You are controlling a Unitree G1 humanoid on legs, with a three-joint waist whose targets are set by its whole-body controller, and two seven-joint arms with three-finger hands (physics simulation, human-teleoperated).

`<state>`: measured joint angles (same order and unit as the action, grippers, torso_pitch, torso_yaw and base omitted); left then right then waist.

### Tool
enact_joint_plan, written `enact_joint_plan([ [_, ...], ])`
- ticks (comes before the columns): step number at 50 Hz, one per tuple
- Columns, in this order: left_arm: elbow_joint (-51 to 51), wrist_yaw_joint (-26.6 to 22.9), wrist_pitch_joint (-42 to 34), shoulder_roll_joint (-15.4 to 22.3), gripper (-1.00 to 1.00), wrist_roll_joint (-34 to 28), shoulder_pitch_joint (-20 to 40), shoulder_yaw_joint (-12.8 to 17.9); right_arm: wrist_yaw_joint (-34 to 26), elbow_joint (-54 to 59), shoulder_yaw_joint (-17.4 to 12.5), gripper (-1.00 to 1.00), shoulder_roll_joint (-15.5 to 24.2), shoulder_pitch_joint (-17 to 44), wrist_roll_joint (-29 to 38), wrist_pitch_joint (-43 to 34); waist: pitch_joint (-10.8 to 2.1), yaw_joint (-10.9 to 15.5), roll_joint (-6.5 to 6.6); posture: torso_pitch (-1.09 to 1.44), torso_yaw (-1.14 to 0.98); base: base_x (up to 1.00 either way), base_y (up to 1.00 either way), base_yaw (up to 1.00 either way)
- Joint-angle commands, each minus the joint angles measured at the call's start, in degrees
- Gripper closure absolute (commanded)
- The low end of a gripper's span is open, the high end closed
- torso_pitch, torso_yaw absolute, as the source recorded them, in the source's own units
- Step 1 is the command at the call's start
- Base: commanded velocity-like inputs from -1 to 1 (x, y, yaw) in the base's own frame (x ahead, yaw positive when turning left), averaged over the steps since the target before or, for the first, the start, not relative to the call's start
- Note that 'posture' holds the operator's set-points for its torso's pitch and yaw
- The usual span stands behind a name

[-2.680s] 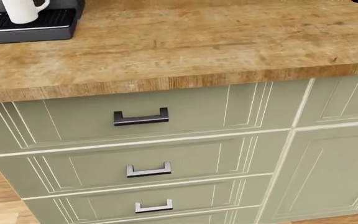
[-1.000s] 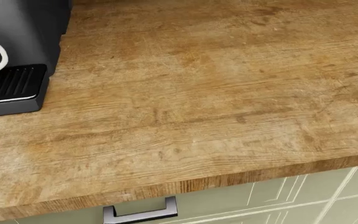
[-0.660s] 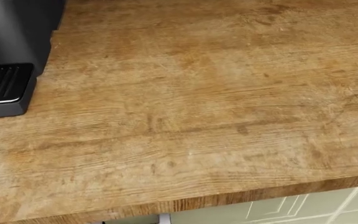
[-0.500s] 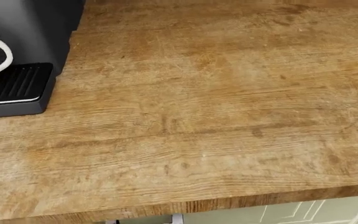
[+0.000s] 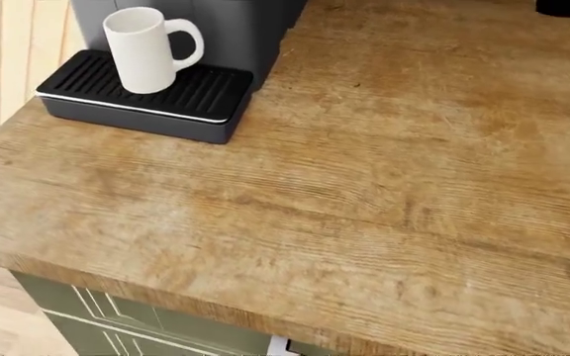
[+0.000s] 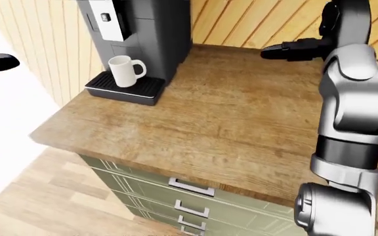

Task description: Pick the mug from under the coffee machine dispenser and place it on the counter.

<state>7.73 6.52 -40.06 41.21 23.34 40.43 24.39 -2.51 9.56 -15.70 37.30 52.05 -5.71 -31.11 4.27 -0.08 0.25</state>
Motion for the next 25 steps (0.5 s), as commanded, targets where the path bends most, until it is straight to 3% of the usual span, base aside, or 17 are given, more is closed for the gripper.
enact_joint_plan([
  [1, 2.1, -0.2, 1.4, 1.0, -1.00, 0.4, 1.9, 0.5, 0.3, -2.8, -1.2, -1.00, 1.3, 2.0, 1.1, 0.7, -1.80, -0.3, -0.25, 0.00, 0.00, 0.00, 0.00, 0.00],
  [6, 2.2, 0.3, 1.6, 0.2, -1.00, 0.2, 1.6, 0.2, 1.7, -1.3, -1.0, -1.00, 1.2, 2.1, 4.9, 1.4, -2.47, 0.2, 0.35, 0.00, 0.00, 0.00, 0.00, 0.00],
  [8, 2.2, 0.6, 1.6, 0.0, -1.00, 0.1, 1.6, 0.2, 3.8, 0.8, -2.5, -1.00, 0.1, 3.5, 3.9, 4.0, -2.56, 0.1, 0.48, 0.00, 0.00, 0.00, 0.00, 0.00],
  [15, 3.1, 1.8, -2.5, 0.0, -1.00, 0.7, 0.6, 0.4, 3.9, 0.7, -1.3, -1.00, 1.7, 4.4, 3.5, 2.7, -2.70, -0.1, 0.69, 0.00, 0.00, 0.00, 0.00, 0.00],
  [19, 3.7, 2.3, -3.9, -0.2, -1.00, 0.8, 0.6, 0.7, 3.2, 1.2, -1.2, -1.00, 1.8, 3.4, 3.5, 6.5, -2.70, -0.2, 0.67, 0.00, 0.00, 0.00, 0.00, 0.00],
  [25, 4.0, 2.7, -6.9, -1.4, -1.00, 1.1, 1.7, -0.5, 0.1, -1.0, -2.6, -1.00, 2.5, 3.8, -0.3, -0.1, -2.72, -0.1, 0.26, 0.00, 0.00, 0.00, 0.00, 0.00],
])
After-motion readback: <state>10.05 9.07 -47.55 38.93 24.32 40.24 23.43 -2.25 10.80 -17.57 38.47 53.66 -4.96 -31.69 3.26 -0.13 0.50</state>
